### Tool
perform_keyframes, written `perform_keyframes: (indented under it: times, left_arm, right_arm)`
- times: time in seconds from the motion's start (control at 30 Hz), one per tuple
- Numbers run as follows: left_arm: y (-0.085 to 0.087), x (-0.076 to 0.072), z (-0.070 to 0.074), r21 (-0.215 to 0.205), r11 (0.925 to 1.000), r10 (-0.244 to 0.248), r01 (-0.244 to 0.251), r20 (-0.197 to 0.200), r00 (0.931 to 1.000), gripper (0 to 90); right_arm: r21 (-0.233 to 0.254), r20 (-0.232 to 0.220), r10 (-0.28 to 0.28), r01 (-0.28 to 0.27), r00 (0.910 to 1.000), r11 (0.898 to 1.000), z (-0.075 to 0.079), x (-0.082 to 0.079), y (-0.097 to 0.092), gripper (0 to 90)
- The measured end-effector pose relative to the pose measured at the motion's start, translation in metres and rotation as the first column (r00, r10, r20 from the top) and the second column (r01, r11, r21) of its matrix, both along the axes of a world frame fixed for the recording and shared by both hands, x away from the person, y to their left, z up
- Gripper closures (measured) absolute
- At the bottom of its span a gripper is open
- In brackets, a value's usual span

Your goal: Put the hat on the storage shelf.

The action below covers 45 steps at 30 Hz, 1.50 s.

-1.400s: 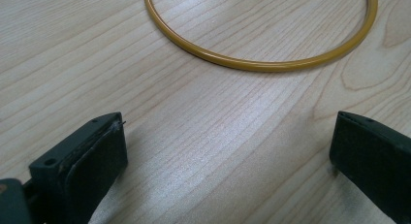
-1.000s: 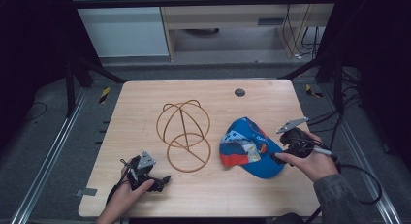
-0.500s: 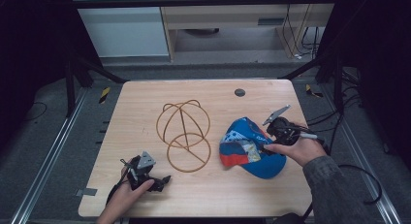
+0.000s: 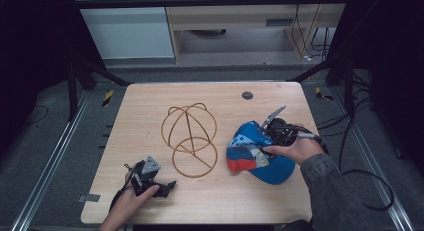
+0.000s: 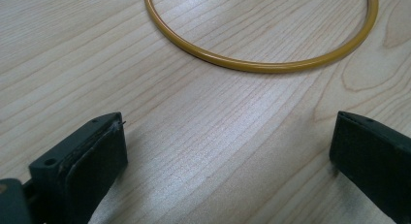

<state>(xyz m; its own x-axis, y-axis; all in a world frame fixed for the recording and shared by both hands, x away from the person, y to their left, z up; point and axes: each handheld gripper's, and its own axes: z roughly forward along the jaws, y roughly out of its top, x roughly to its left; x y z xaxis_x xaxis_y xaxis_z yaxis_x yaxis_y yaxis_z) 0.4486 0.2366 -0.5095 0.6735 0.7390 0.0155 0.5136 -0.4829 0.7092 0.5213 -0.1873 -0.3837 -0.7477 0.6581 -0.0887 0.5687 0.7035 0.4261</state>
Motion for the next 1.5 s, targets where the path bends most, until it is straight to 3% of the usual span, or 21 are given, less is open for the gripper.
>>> perform_keyframes:
  times: [0.2, 0.4, 0.53, 0.63, 0.67, 1.0, 1.3, 1.5]
  left_arm:
    - [0.0, 0.0, 0.0, 0.0, 1.0, 0.0, 0.0, 0.0, 1.0, 0.0]
    - [0.0, 0.0, 0.0, 0.0, 1.0, -0.001, 0.001, 0.0, 1.0, 0.0]
    - [0.0, 0.0, 0.0, 0.0, 1.0, 0.0, 0.0, 0.001, 1.0, 0.0]
    - [0.0, 0.0, 0.0, 0.0, 1.0, 0.0, 0.0, 0.001, 1.0, 0.0]
    - [0.0, 0.0, 0.0, 0.0, 1.0, 0.0, 0.0, 0.001, 1.0, 0.0]
    - [0.0, 0.0, 0.0, 0.0, 1.0, 0.0, 0.0, 0.0, 1.0, 0.0]
    - [0.0, 0.0, 0.0, 0.0, 1.0, -0.001, 0.001, 0.0, 1.0, 0.0]
    - [0.0, 0.0, 0.0, 0.0, 1.0, -0.002, 0.002, 0.0, 1.0, 0.0]
  right_arm:
    - [0.009, -0.021, -0.01, 0.01, 0.9997, 1.0, -0.008, 0.012, 0.006, 34.8]
    - [0.059, -0.05, -0.029, 0.032, 0.9983, 0.998, -0.018, 0.02, 0.008, 35.9]
    - [0.054, -0.061, -0.036, 0.039, 0.9975, 0.998, -0.027, 0.023, 0.008, 39.1]
    - [0.051, -0.063, -0.032, 0.035, 0.9975, 0.998, -0.028, 0.024, 0.007, 42.7]
    - [0.055, -0.071, -0.038, 0.042, 0.9967, 0.998, -0.027, 0.024, 0.007, 51.0]
    - [0.059, -0.078, 0.01, -0.006, 0.9969, 0.998, -0.03, 0.026, 0.009, 86.9]
    - [0.105, -0.09, 0.023, -0.013, 0.9957, 0.994, -0.024, 0.022, 0.003, 90.0]
    - [0.132, -0.078, 0.023, -0.012, 0.9967, 0.991, -0.009, 0.014, -0.004, 90.0]
